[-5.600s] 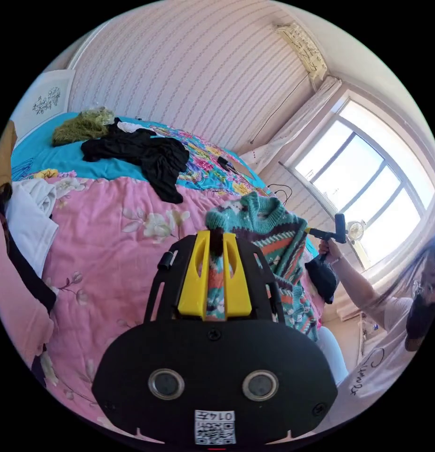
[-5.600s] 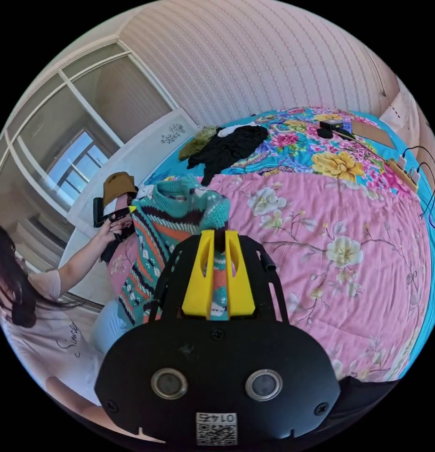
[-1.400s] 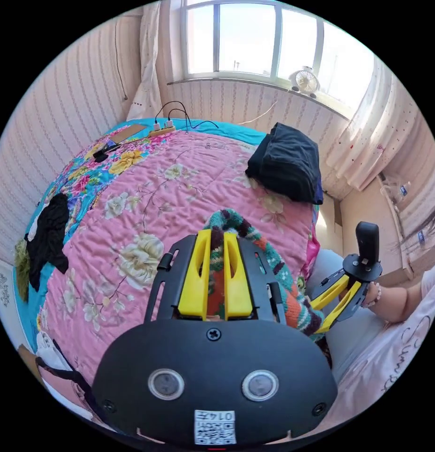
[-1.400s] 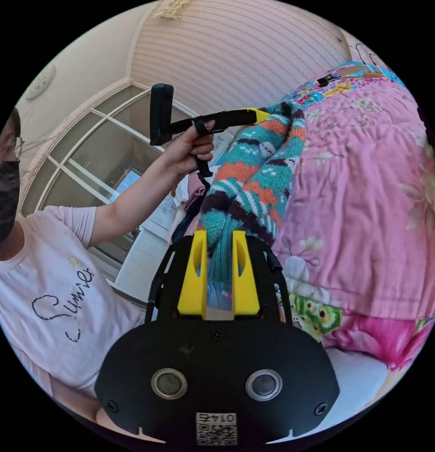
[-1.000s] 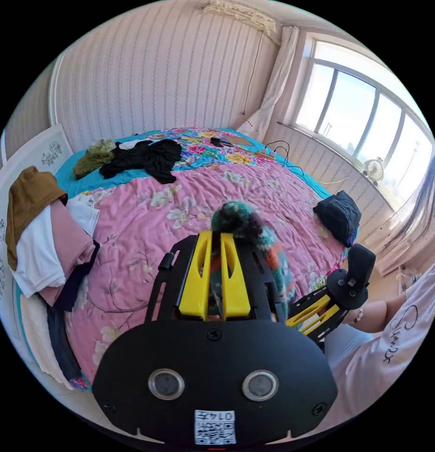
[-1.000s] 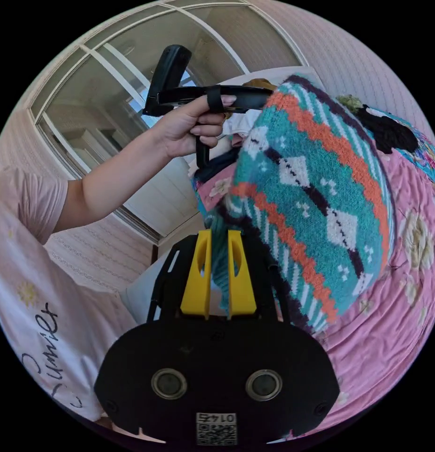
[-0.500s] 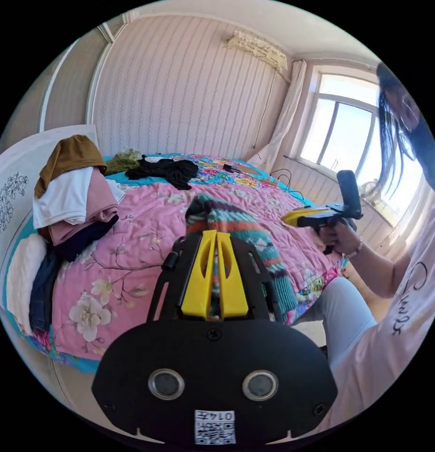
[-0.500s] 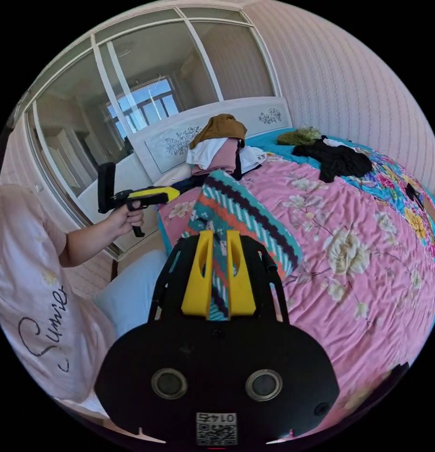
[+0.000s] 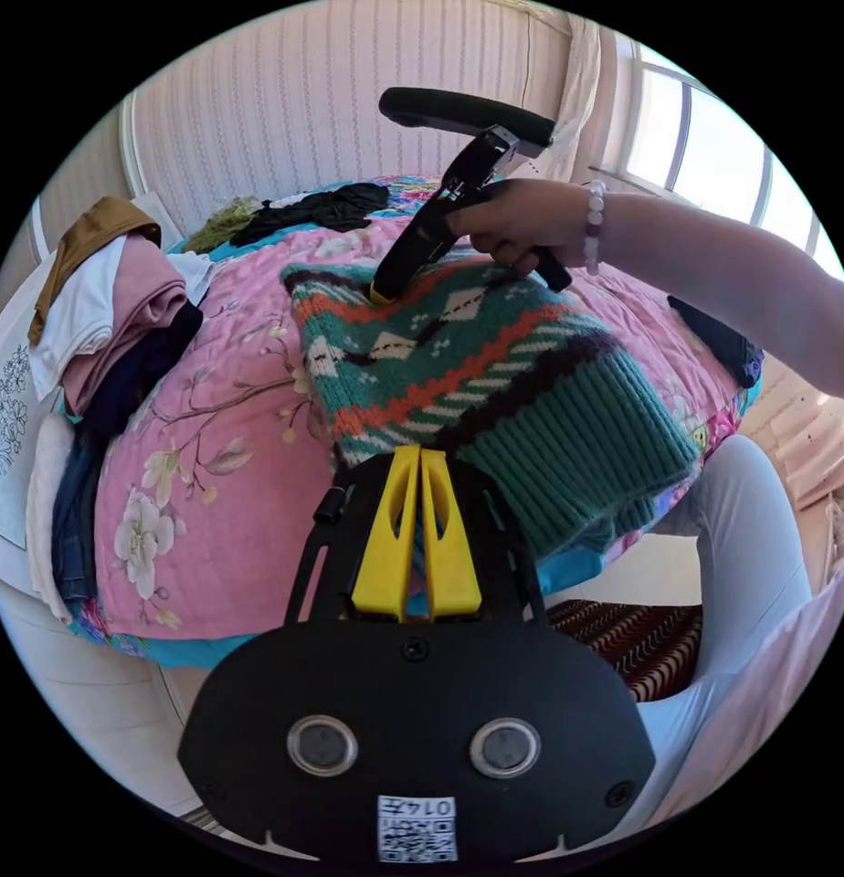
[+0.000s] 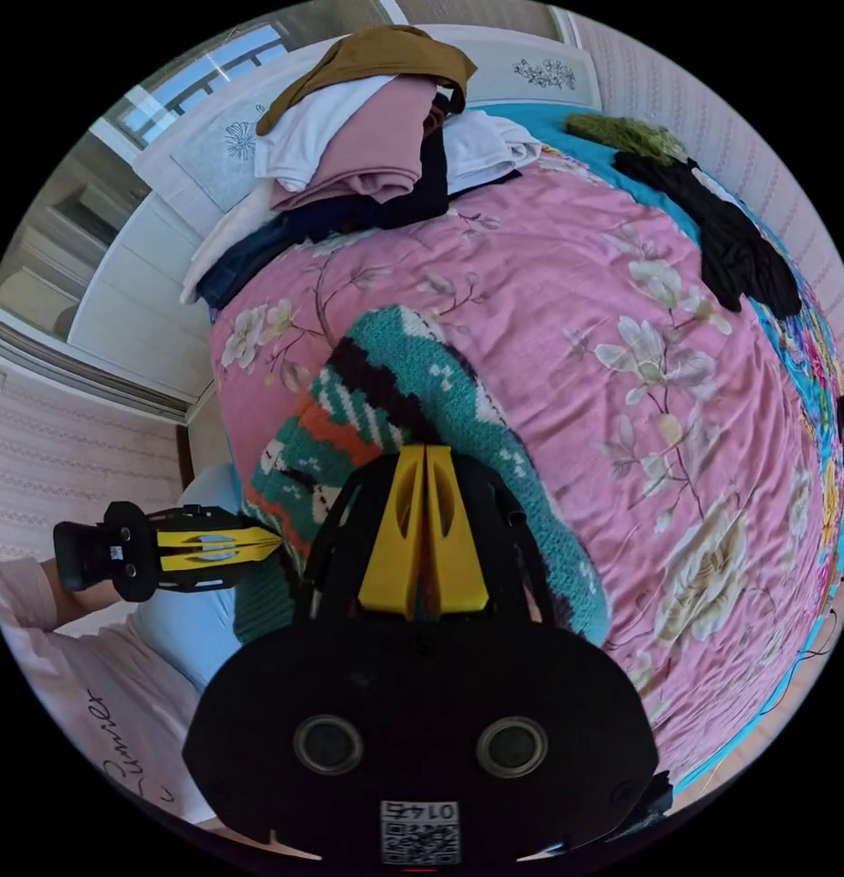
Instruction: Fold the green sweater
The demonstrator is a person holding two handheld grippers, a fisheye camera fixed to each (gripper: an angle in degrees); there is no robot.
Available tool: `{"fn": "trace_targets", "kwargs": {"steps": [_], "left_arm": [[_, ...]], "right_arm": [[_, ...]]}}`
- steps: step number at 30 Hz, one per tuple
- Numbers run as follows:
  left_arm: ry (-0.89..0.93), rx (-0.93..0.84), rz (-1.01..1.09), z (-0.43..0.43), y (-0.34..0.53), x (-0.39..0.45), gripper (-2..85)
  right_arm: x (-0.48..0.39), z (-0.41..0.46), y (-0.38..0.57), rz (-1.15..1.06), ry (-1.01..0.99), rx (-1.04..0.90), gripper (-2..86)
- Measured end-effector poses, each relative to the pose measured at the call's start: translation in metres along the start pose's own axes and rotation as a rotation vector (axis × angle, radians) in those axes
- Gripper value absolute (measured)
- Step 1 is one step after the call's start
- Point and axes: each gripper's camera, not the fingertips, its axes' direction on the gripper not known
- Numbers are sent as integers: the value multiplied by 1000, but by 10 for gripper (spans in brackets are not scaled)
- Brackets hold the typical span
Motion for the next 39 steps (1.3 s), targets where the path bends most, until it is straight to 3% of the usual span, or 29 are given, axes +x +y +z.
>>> {"fn": "trace_targets", "kwargs": {"steps": [4, 8, 10, 12, 18, 25, 27, 37, 39], "left_arm": [[25, 16, 14, -6, -5, -17, -8], [99, 168, -172, -34, 1, -64, 1], [193, 274, -273, -40, 8, -92, 36], [315, 299, -362, -32, 10, -126, 91], [465, 261, -472, 4, -1, -162, 163], [577, 94, -430, 51, -17, -169, 188], [622, 78, -423, 63, -23, -172, 187], [727, 41, -380, 93, -45, -164, 168], [720, 46, -351, 95, -46, -157, 145]], "right_arm": [[10, -6, 1, 9, -3, 15, -4], [34, -67, 68, 61, -191, 400, 11], [55, -87, 121, 177, -292, 605, 44], [85, -87, 189, 429, -369, 764, 126], [121, -35, 267, 691, -522, 637, 219], [132, -7, 271, 626, -668, 537, 252], [135, -4, 267, 536, -795, 549, 246], [133, -14, 292, 491, -763, 479, 212], [115, -32, 301, 433, -631, 460, 189]]}}
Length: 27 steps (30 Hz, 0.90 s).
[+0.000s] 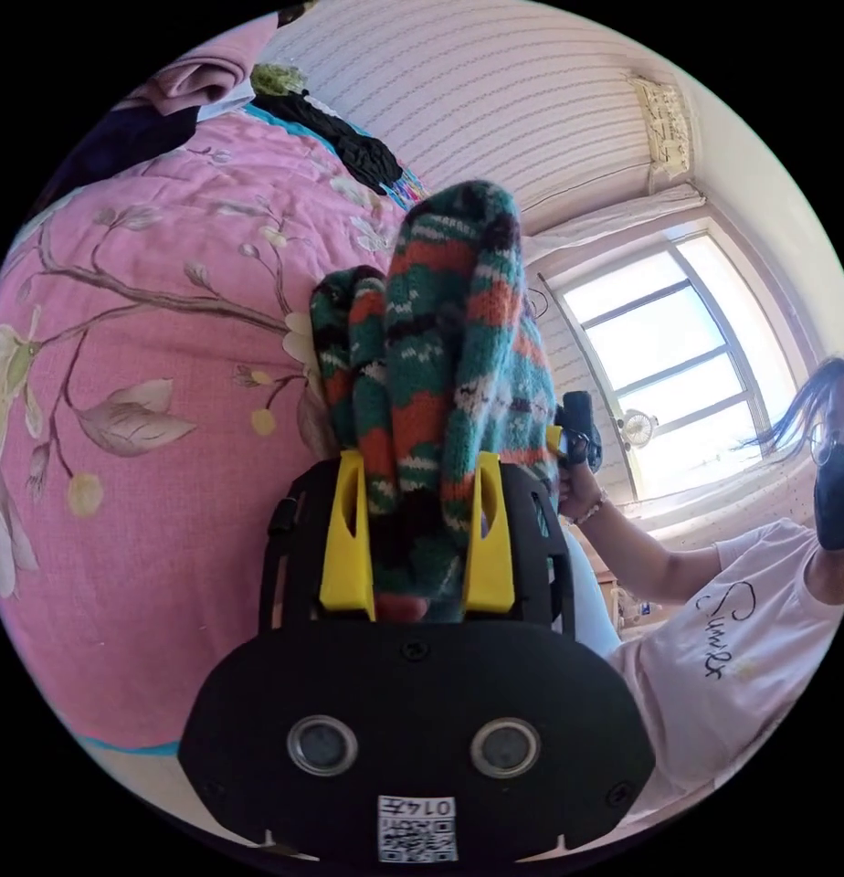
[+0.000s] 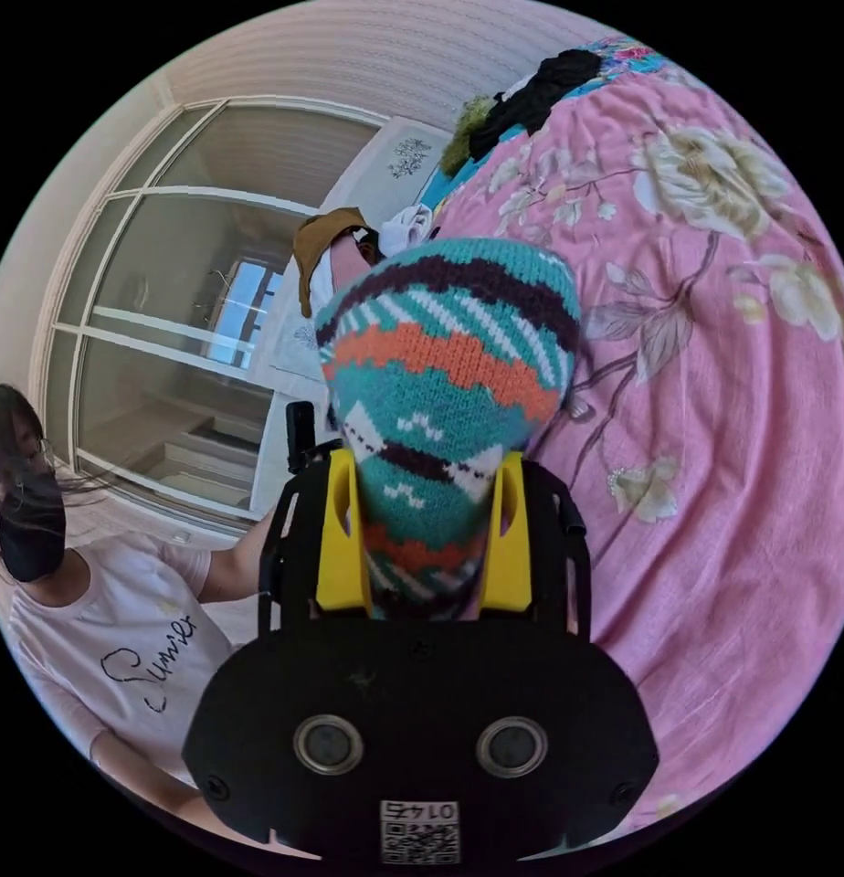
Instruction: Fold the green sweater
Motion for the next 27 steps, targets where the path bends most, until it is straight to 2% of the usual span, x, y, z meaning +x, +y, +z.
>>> {"fn": "trace_targets", "kwargs": {"steps": [10, 15, 17, 22, 27], "left_arm": [[30, 151, 70, 17, 36, 40, 123], [51, 306, 152, 21, 69, 95, 122], [44, 337, 196, 26, 70, 122, 122], [36, 267, 410, 69, 30, 209, 122], [69, 40, 629, 186, -34, 332, 123]], "right_arm": [[-103, -49, 74, -340, 239, 62, 142], [-171, -92, 128, -598, 329, 88, 137], [-186, -117, 146, -630, 332, 130, 137], [-191, -208, 204, -573, 340, 337, 137], [-163, -332, 293, -392, 411, 619, 137]]}}
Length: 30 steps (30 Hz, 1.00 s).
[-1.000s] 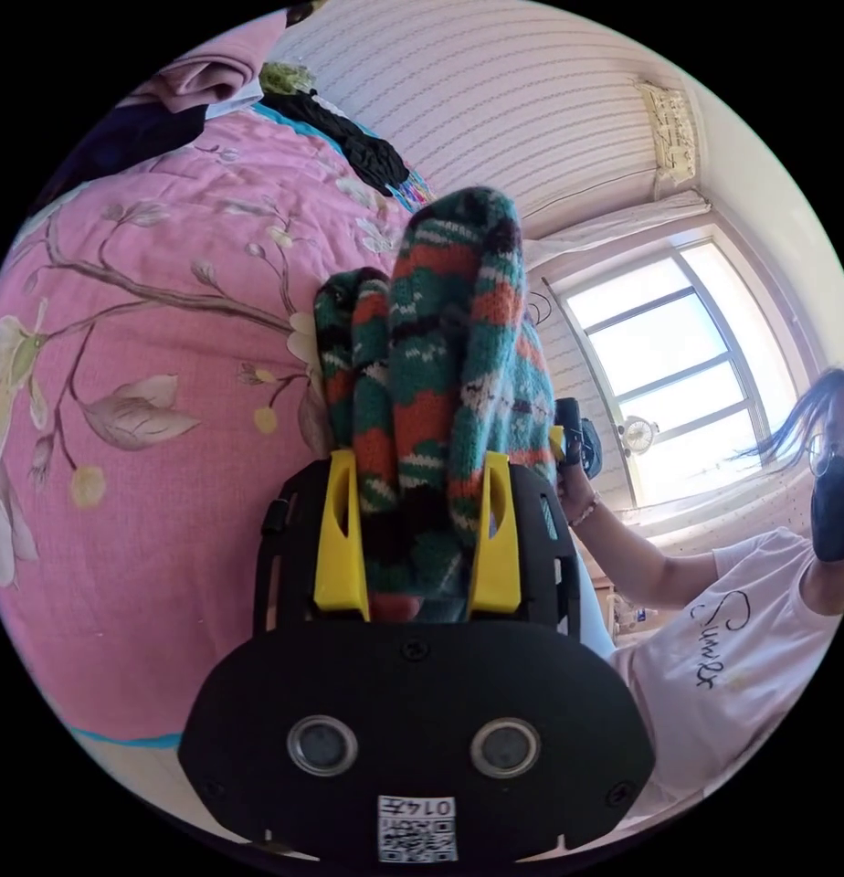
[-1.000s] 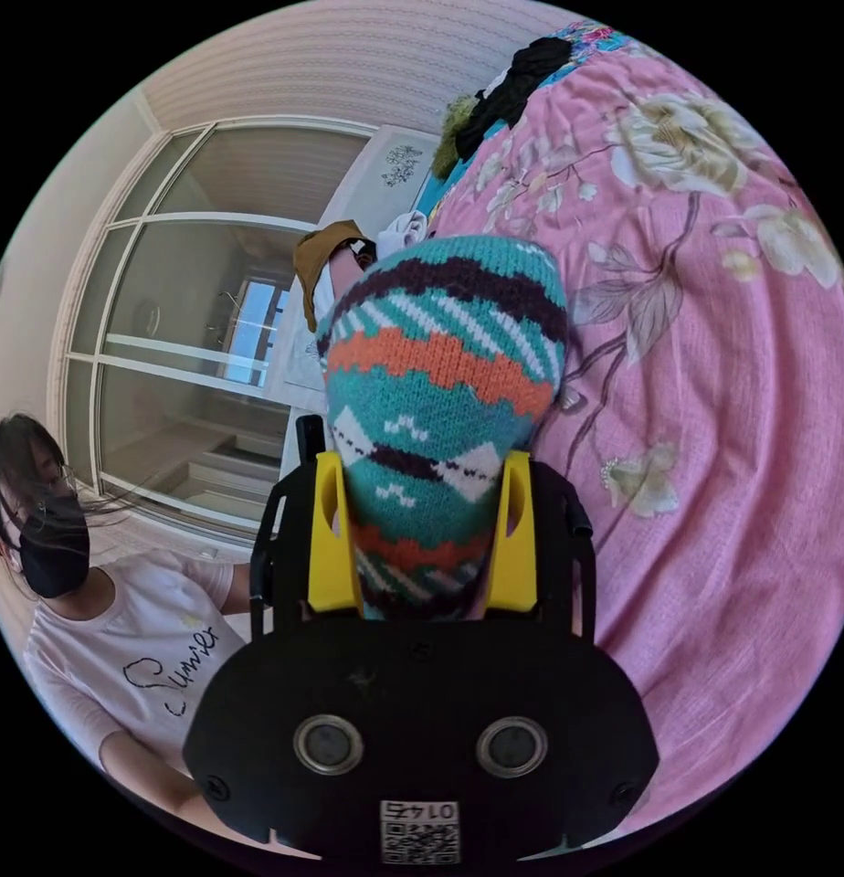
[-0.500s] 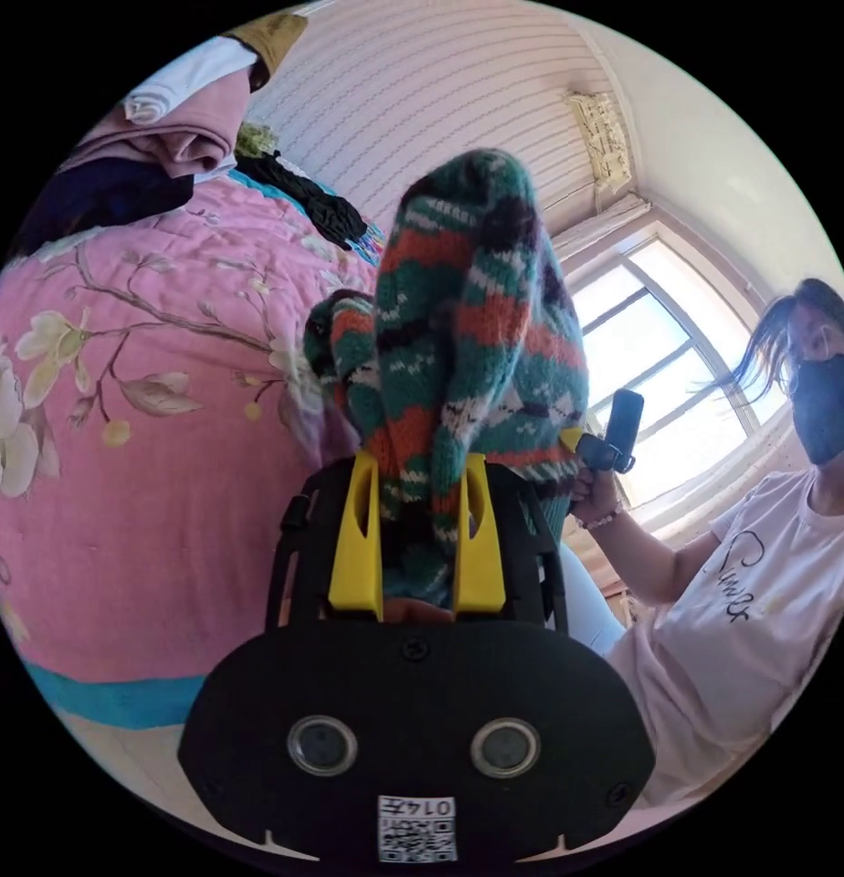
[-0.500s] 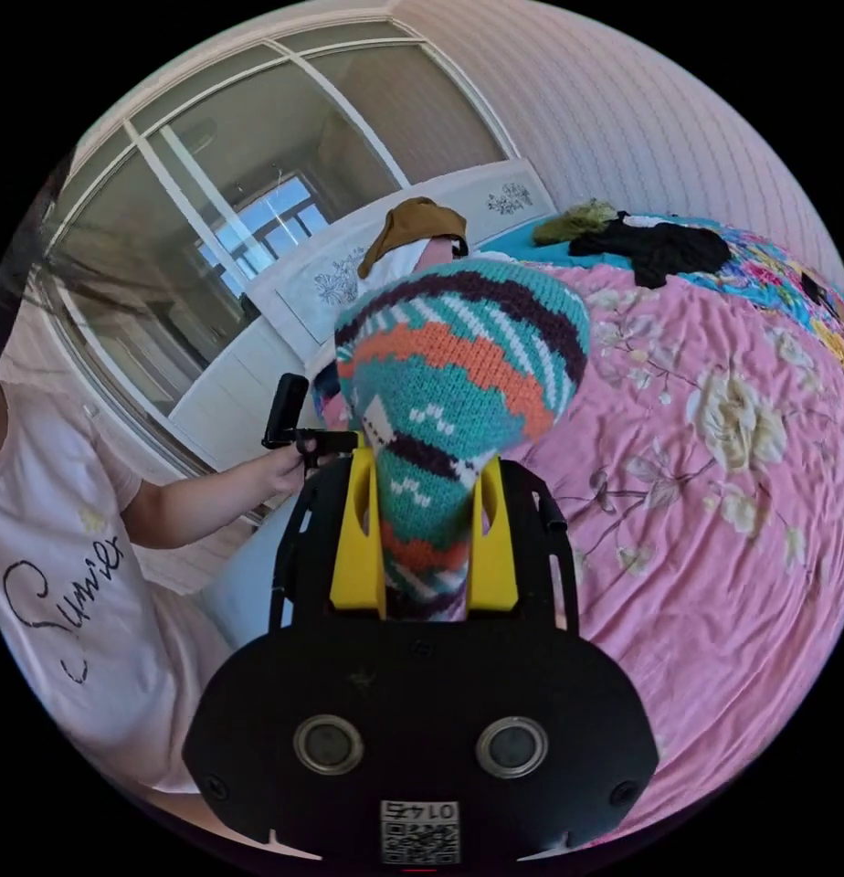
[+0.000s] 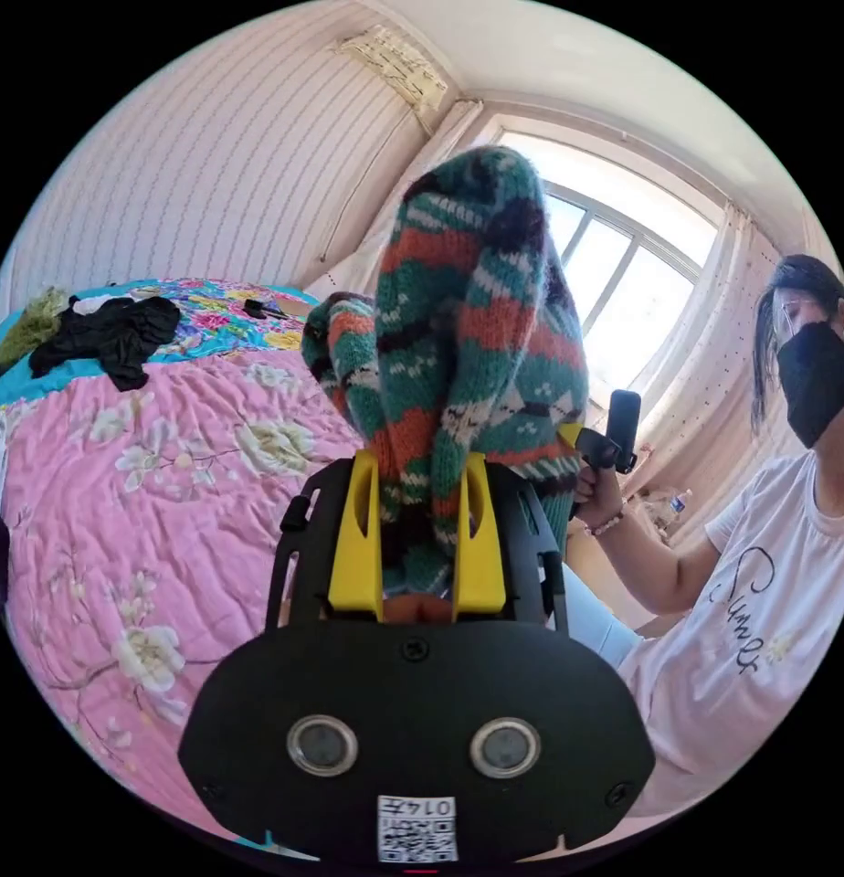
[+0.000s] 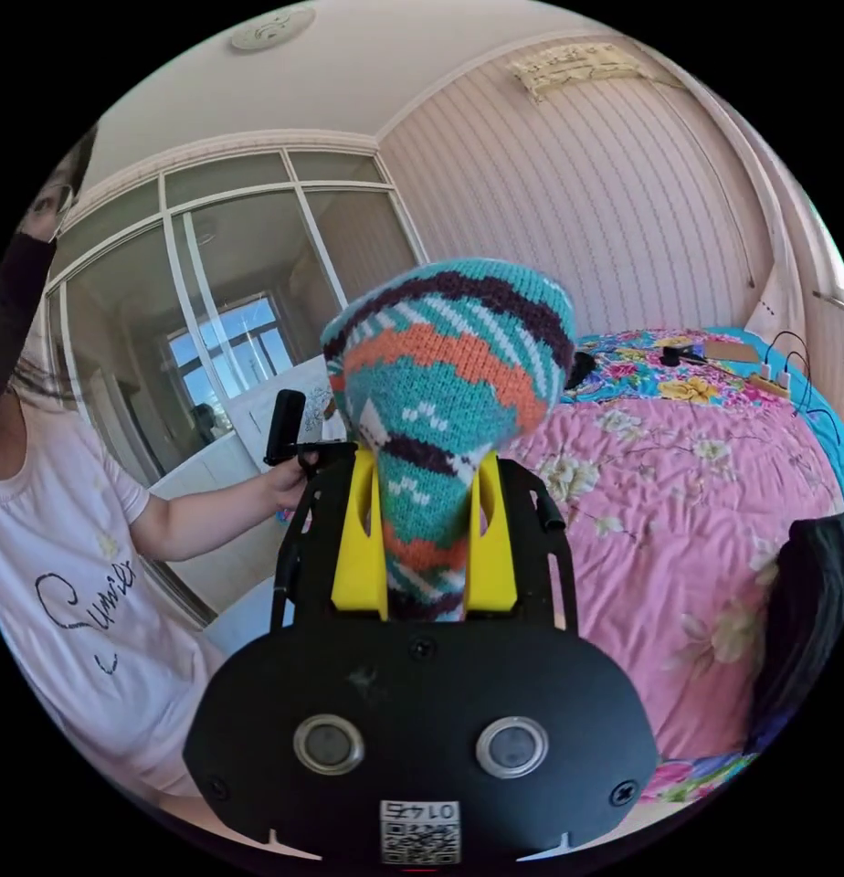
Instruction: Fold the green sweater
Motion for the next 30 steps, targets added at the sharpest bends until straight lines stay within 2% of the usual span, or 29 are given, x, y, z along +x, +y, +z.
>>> {"fn": "trace_targets", "kwargs": {"steps": [6, 12, 15, 18, 21, 23, 30], "left_arm": [[151, -239, 179, 191, -122, 87, 123], [179, -339, 344, 368, -224, 191, 130], [93, -391, 315, 452, -230, 219, 128], [-59, -505, 281, 520, -205, 230, 87], [-97, -392, 321, 541, -190, 242, 86], [-92, -403, 324, 550, -191, 247, 86], [-92, -349, 332, 530, -190, 267, 60]], "right_arm": [[83, -160, 36, 237, 182, 271, 137], [158, -291, 57, 439, 336, 531, 151], [204, -327, 80, 608, 440, 573, 168], [251, -335, 112, 830, 539, 467, 173], [261, -341, 129, 798, 533, 502, 170], [261, -344, 125, 778, 578, 439, 168], [250, -354, 113, 780, 588, 414, 175]]}}
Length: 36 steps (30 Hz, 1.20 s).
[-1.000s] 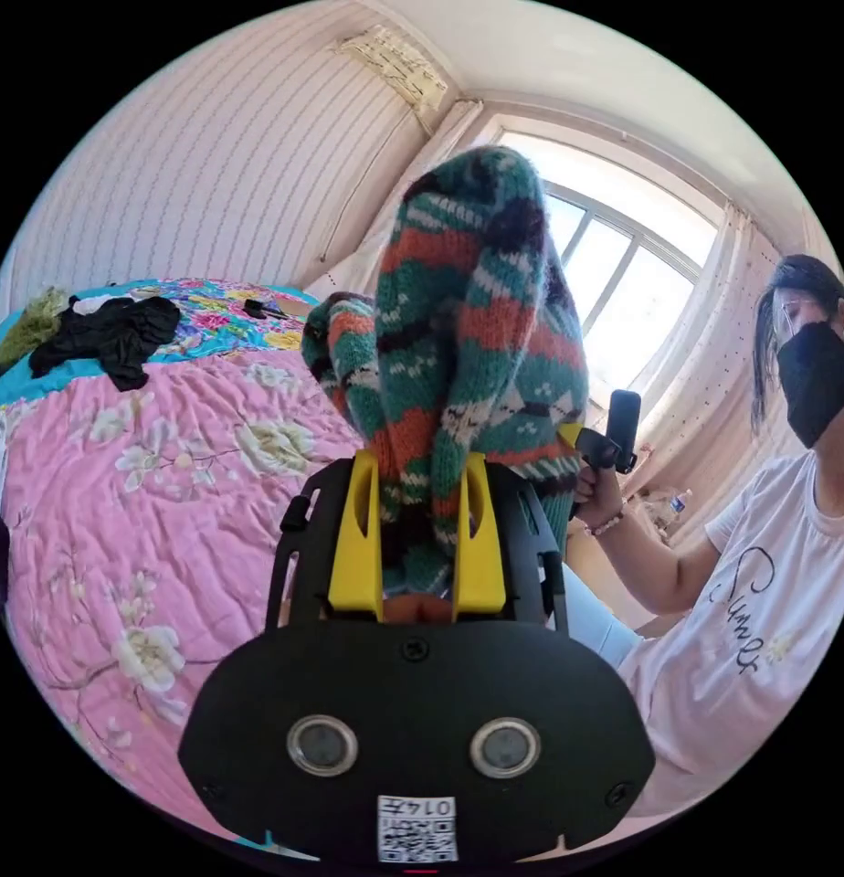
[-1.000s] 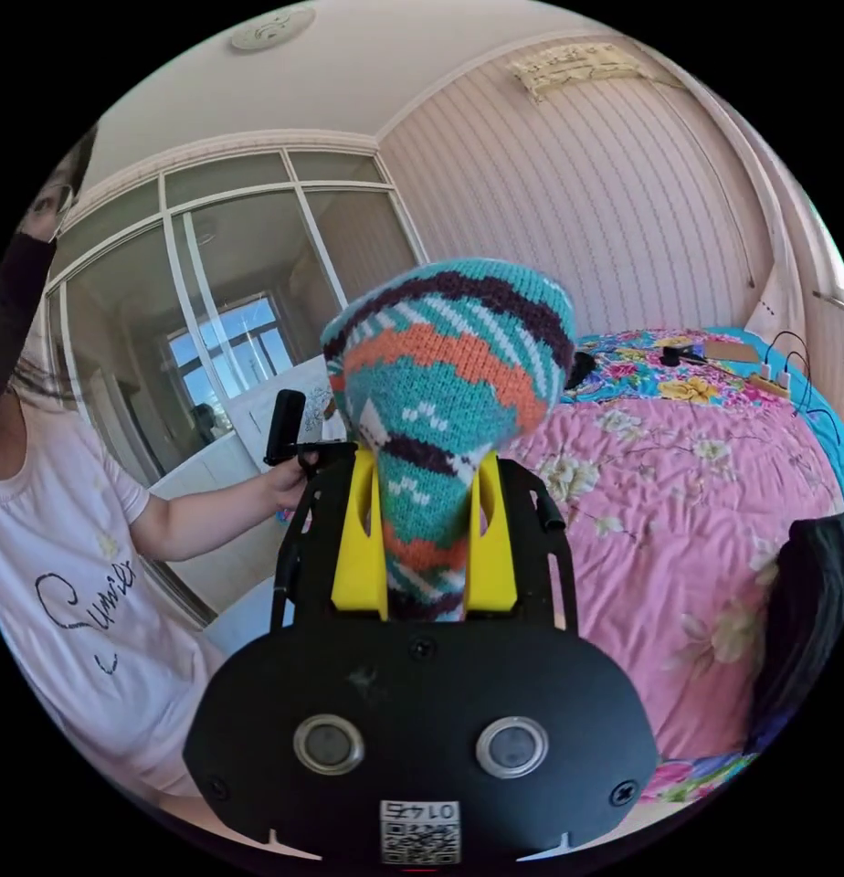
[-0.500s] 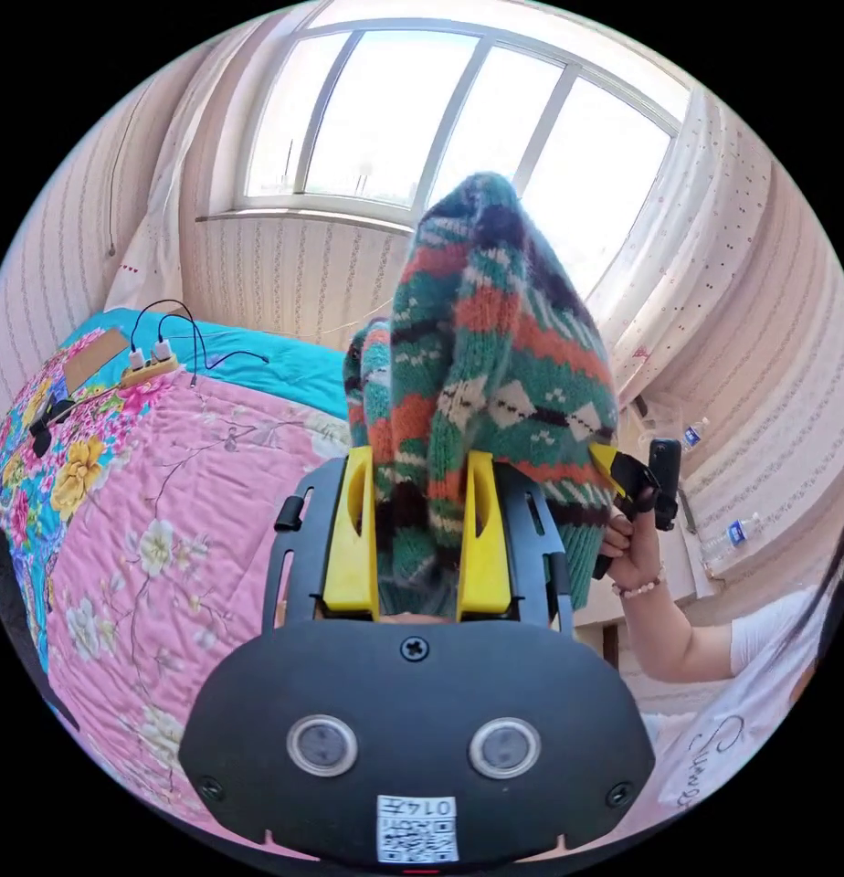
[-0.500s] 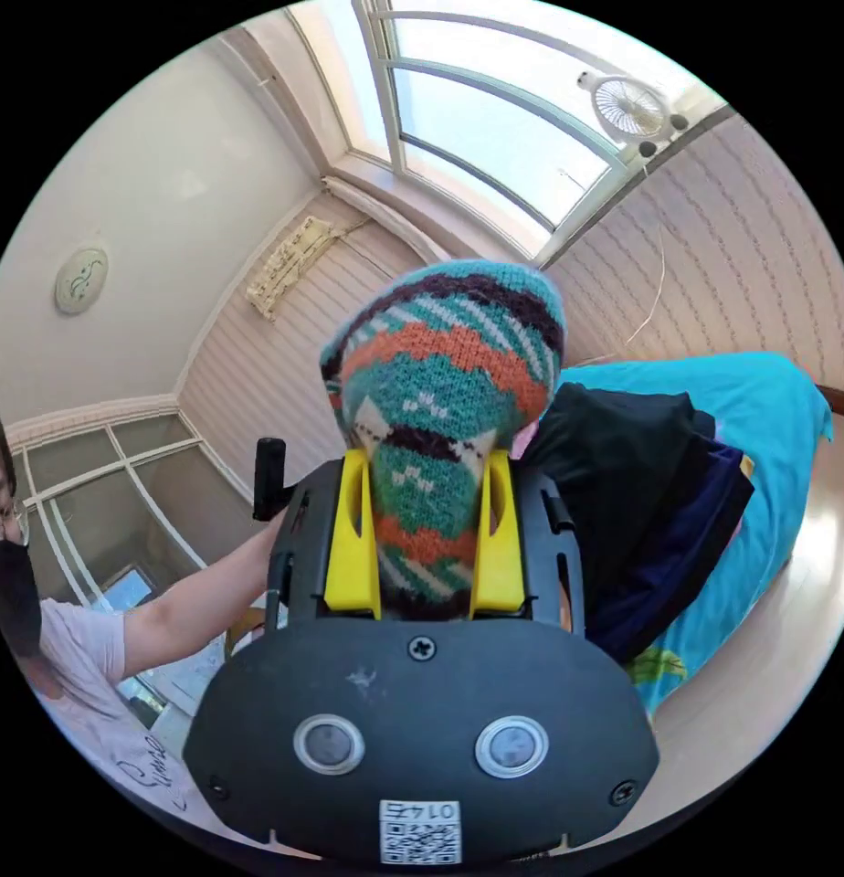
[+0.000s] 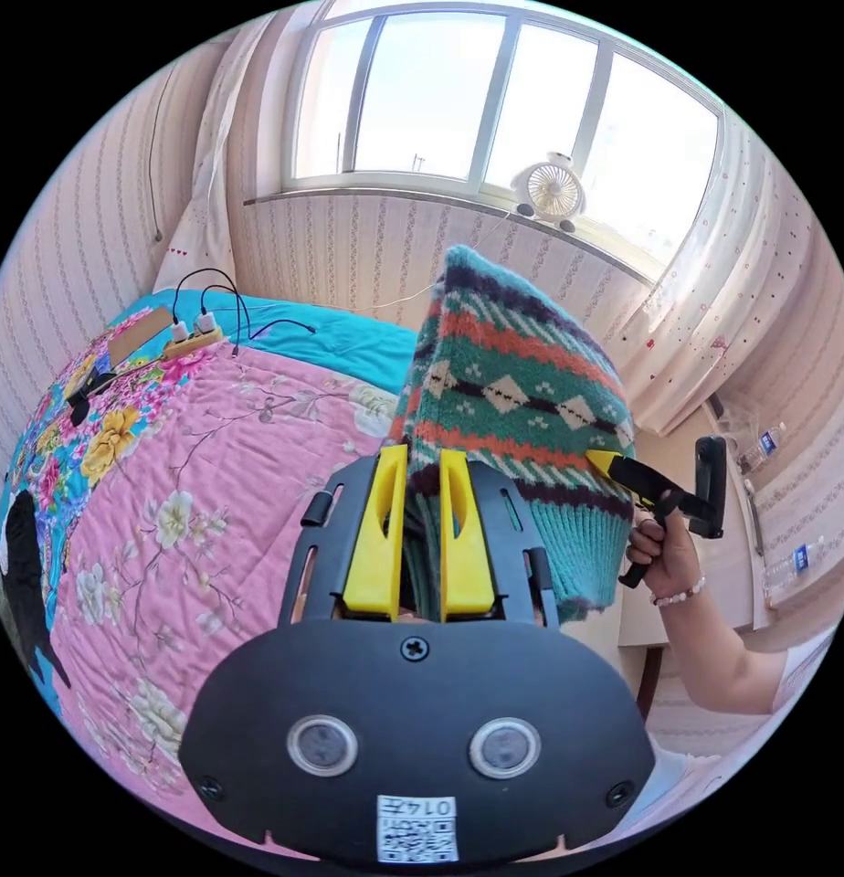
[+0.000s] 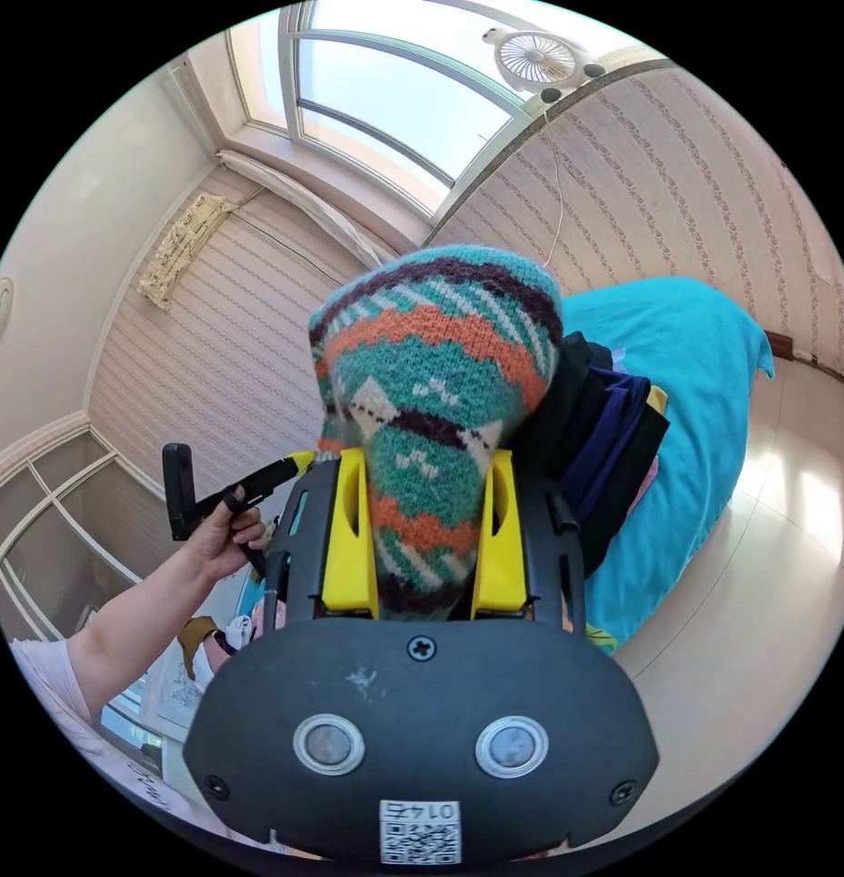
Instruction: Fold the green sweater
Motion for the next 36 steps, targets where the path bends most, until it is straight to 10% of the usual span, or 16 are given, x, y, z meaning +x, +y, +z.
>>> {"fn": "trace_targets", "kwargs": {"steps": [10, 22, 36], "left_arm": [[-3, 52, 186, -56, 52, 58, 49], [-127, -79, 259, 15, 67, 110, -9], [-49, 22, 176, -86, 144, 67, -9]], "right_arm": [[-76, -64, 35, -276, 126, 265, 12], [-175, 153, -38, -626, 567, -352, -4], [-254, 207, 36, -622, 463, -274, 1]]}}
